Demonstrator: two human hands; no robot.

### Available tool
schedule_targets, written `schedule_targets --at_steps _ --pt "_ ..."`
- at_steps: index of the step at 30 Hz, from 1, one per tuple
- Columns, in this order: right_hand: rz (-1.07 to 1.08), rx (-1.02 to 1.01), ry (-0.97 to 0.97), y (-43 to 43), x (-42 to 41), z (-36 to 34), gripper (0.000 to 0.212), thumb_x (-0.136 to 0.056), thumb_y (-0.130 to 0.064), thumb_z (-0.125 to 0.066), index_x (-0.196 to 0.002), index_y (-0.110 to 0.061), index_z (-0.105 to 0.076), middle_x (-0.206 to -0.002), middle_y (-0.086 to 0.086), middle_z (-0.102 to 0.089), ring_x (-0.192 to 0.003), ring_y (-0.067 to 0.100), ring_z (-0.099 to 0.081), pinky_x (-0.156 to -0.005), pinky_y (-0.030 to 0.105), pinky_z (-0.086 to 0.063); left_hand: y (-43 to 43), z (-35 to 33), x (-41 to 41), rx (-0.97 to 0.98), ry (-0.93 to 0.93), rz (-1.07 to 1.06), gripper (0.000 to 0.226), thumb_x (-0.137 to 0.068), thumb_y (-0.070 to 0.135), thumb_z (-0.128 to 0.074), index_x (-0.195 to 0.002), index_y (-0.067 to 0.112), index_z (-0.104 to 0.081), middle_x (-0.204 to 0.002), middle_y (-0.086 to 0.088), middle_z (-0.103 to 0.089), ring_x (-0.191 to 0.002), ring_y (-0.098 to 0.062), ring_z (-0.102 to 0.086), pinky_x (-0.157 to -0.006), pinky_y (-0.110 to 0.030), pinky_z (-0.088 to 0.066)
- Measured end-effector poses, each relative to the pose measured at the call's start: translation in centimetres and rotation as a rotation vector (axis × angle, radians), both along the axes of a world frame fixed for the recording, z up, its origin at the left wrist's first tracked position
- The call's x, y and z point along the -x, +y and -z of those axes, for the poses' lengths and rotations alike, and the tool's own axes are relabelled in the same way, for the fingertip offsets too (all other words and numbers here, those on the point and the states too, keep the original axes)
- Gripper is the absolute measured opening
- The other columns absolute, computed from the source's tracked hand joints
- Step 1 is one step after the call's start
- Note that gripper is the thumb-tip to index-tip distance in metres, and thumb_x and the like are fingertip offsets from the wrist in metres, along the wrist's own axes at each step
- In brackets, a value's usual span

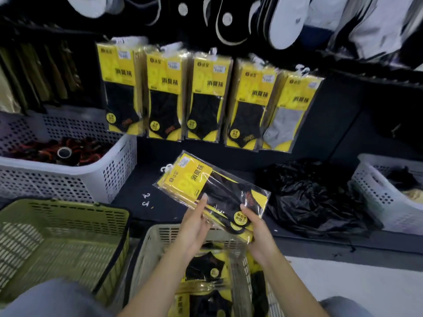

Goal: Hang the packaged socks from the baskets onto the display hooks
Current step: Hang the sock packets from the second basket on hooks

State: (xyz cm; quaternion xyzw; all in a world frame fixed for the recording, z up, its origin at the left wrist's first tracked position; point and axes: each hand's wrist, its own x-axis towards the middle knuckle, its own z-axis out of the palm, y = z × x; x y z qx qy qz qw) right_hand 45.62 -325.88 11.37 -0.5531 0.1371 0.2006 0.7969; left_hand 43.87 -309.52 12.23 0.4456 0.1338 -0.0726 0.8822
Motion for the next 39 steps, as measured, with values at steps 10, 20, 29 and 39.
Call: schedule_targets --at_steps 10,20,29,39 --pt "0.133 0.346 -0.587 -2.4 -3.9 -10.2 0.051 -0.082 -0.023 -0.071 -0.129 -0.02 -0.05 -0.13 -0.003 -0.056 -0.119 0.009 -0.054 -0.098 0.023 -0.044 0.7 -8.6 -3.3 -0.519 -0.291 -0.145 0.02 -0.073 0.032 -0.076 -0.091 0.026 -0.068 -0.08 0.017 -0.073 -0.071 0.003 -0.068 -0.054 -0.005 -0.046" --pt "0.187 0.26 -0.719 -3.4 -7.0 -15.7 0.018 -0.083 -0.021 -0.07 -0.099 -0.013 -0.067 -0.095 0.002 -0.074 -0.089 0.014 -0.071 -0.072 0.02 -0.056 -2.0 -13.5 -6.6 -0.667 -0.493 -0.011 0.043 -0.061 0.042 -0.077 -0.098 0.027 -0.063 -0.085 0.02 -0.072 -0.076 0.003 -0.068 -0.057 -0.005 -0.047" --pt "0.389 0.261 -0.716 -9.0 -11.0 -15.7 0.015 -0.09 -0.028 -0.06 -0.085 -0.016 -0.067 -0.086 -0.006 -0.071 -0.092 0.014 -0.065 -0.088 0.027 -0.047 -1.0 -14.9 -11.2 -0.752 -0.558 -0.095 0.02 -0.084 0.038 -0.061 -0.094 0.021 -0.067 -0.064 0.007 -0.067 -0.056 0.004 -0.06 -0.052 -0.005 -0.043" --pt "0.525 0.367 -0.714 -11.6 -19.0 -18.2 0.013 -0.092 -0.028 -0.061 -0.086 -0.017 -0.066 -0.09 -0.001 -0.073 -0.096 0.02 -0.067 -0.097 0.043 -0.048 -0.2 -16.6 -15.2 -0.811 -0.56 -0.234 0.069 -0.069 0.062 -0.057 -0.098 0.001 -0.064 -0.083 -0.016 -0.06 -0.073 -0.02 -0.05 -0.066 -0.025 -0.04"
